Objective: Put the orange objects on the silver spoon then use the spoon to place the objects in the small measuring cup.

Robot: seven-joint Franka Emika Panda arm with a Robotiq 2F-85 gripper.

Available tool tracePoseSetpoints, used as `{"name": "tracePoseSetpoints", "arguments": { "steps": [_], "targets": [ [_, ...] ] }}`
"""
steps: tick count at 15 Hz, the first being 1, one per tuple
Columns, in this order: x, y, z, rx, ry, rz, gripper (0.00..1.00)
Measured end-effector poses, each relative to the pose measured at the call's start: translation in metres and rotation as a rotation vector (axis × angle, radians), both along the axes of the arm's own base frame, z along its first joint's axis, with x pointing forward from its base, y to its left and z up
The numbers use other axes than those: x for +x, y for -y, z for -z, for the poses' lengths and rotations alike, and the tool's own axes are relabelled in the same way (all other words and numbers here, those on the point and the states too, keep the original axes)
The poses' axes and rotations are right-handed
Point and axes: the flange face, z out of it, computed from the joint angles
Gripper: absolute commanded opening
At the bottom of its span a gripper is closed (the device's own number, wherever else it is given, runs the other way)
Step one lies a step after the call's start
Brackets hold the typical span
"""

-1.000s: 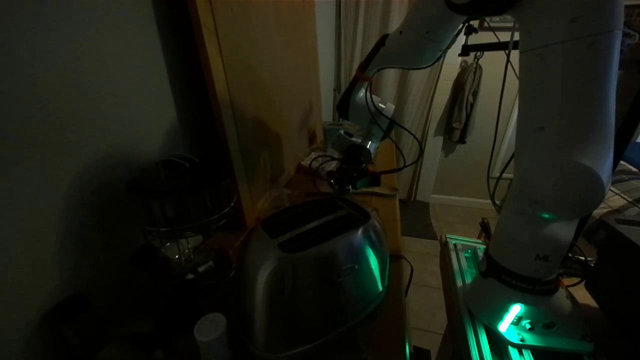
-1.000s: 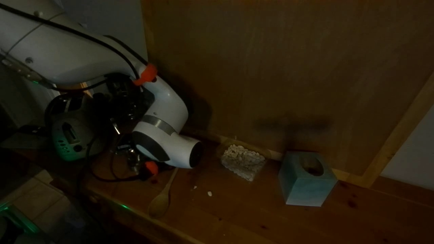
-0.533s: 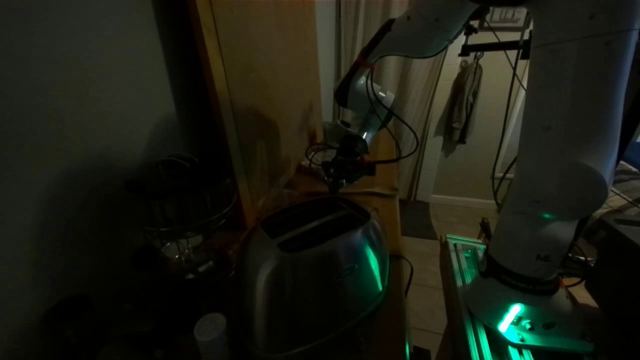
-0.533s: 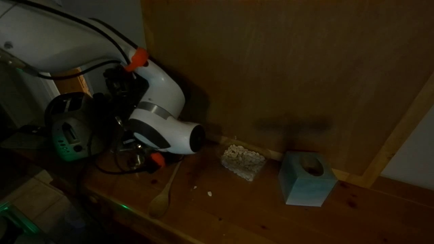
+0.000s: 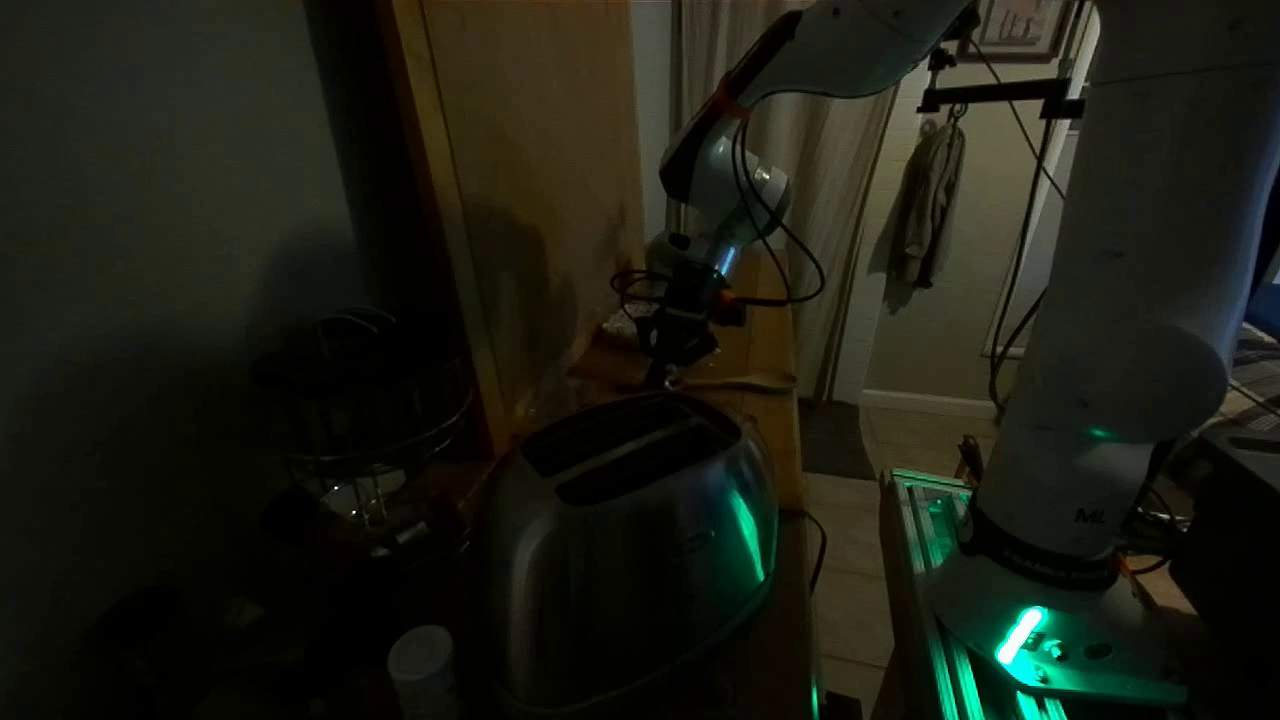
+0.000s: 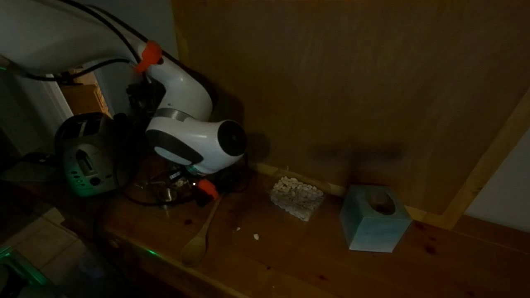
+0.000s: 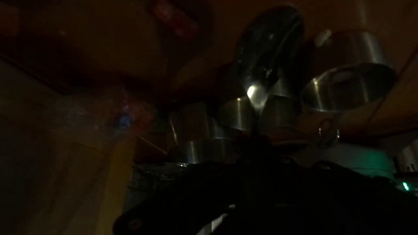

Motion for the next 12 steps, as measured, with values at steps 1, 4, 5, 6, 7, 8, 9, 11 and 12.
{"name": "tracePoseSetpoints", "arguments": {
  "steps": [1,4,5,6,7,8,9,11,12],
  "targets": [
    [0.001,0.002,-0.002,-0.031,0.002,0.019,0.05],
    [0.002,0.012,-0.006,-0.115,0.005,0.1,0.05],
    [0.003,0.016,-0.007,-0.138,0.005,0.127,0.05],
    [0.003,0.021,-0.009,-0.161,0.003,0.156,0.05],
    [0.004,0.025,-0.01,-0.183,0.003,0.185,0.05],
    [0.004,0.03,-0.012,-0.208,0.005,0.214,0.05],
    [0.004,0.035,-0.014,-0.232,0.005,0.247,0.05],
    [0.004,0.045,-0.017,-0.276,0.003,0.314,0.05],
    [0.003,0.05,-0.018,-0.296,0.001,0.349,0.05]
  ]
}}
